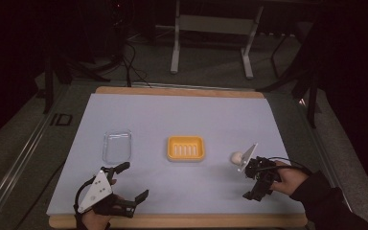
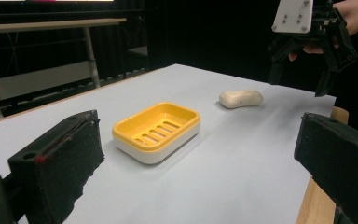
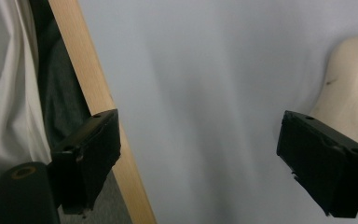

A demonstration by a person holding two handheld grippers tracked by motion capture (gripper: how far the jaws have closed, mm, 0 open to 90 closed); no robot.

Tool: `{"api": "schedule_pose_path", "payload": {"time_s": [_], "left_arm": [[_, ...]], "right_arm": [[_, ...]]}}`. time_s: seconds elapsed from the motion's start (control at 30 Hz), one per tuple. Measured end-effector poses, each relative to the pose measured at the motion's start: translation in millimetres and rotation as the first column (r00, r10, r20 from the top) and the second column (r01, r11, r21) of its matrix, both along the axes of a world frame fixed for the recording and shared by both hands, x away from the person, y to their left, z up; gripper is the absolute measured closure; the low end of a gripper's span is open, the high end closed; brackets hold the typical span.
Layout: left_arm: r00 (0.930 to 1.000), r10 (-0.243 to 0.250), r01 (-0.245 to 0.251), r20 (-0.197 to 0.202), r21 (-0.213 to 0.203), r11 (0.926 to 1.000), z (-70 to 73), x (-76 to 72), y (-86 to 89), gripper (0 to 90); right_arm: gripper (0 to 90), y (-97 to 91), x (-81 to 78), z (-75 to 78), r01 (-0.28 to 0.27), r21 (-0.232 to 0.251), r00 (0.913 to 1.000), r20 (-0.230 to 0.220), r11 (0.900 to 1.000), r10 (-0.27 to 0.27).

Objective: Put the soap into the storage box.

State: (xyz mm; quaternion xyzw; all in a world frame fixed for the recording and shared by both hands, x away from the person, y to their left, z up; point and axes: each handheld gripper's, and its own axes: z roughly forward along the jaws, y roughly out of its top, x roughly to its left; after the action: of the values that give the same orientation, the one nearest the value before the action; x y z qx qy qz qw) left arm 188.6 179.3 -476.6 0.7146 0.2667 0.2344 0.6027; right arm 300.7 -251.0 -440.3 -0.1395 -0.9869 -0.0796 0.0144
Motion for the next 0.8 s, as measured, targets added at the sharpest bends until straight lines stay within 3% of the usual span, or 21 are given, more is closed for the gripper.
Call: {"api": "schedule_pose_path", "payload": {"time_s": [0.43,0.8], "left_arm": [[1.0,-0.001,0.001,-0.002,0.001,1.0,0.0,-0.1,-0.1,1.1],[1.0,-0.002,0.002,-0.004,0.003,1.0,-0.2,0.1,-0.6,1.2]], "right_arm": [[13.2,7.3,4.9,-4.8,-0.016,-0.151,0.9979,-0.064,0.9885,0.006],[12.7,10.2,13.3,-5.2,0.031,-0.161,0.9954,-0.085,0.9866,-0.045]]}}
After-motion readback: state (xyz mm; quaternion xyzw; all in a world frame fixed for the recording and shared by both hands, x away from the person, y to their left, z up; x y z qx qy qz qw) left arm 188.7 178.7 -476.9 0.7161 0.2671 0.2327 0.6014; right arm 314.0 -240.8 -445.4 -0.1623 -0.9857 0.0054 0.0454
